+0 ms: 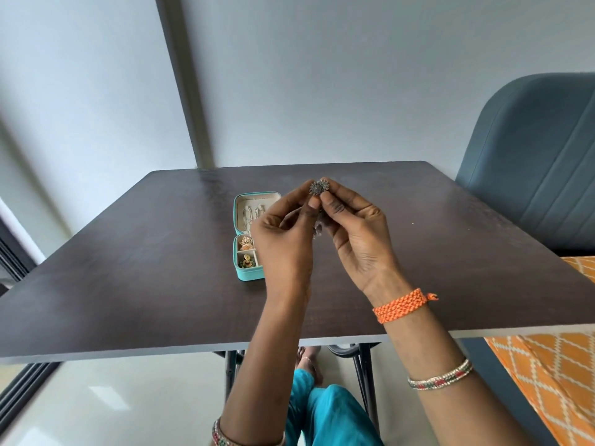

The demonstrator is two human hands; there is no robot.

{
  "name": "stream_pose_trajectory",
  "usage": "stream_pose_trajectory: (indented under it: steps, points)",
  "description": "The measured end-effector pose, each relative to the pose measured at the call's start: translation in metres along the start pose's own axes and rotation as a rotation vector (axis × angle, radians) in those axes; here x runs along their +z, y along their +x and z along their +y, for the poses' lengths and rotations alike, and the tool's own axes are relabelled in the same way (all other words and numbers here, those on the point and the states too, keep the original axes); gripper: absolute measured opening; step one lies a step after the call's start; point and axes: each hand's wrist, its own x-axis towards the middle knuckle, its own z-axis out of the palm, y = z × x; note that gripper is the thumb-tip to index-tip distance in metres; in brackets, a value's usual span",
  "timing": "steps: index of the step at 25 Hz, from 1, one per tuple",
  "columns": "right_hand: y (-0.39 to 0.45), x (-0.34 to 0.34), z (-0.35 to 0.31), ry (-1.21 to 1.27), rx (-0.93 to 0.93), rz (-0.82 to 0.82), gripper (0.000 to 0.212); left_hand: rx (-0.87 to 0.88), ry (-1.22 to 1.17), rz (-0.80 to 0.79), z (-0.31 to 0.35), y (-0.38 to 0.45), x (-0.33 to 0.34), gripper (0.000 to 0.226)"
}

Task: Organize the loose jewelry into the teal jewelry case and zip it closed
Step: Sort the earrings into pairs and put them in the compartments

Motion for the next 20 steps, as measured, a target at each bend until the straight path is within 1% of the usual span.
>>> stream_pose_trajectory:
  steps: [3, 9, 13, 17, 20]
  points:
    - [-0.003, 0.002, -0.002, -0.008, 0.004, -0.026, 0.022, -0.025, 0.016, 0.026, 0.005, -0.001, -0.003, 0.015]
    - [-0.007, 0.003, -0.014, -0.053, 0.083, -0.086, 0.02, -0.188, -0.038, -0.025, 0.012, 0.007, -0.012, 0.014]
    - [-0.008, 0.001, -0.02, -0.082, 0.154, -0.122, 0.022, -0.216, -0.038, -0.061, 0.015, 0.008, -0.019, 0.012]
    - [-0.007, 0.001, -0.017, -0.112, 0.166, -0.104, 0.02, -0.235, 0.001, -0.075, 0.017, 0.009, -0.023, 0.01]
    - [-0.006, -0.001, -0.012, -0.124, 0.218, -0.083, 0.022, -0.238, 0.037, -0.064, 0.011, 0.009, -0.028, 0.009]
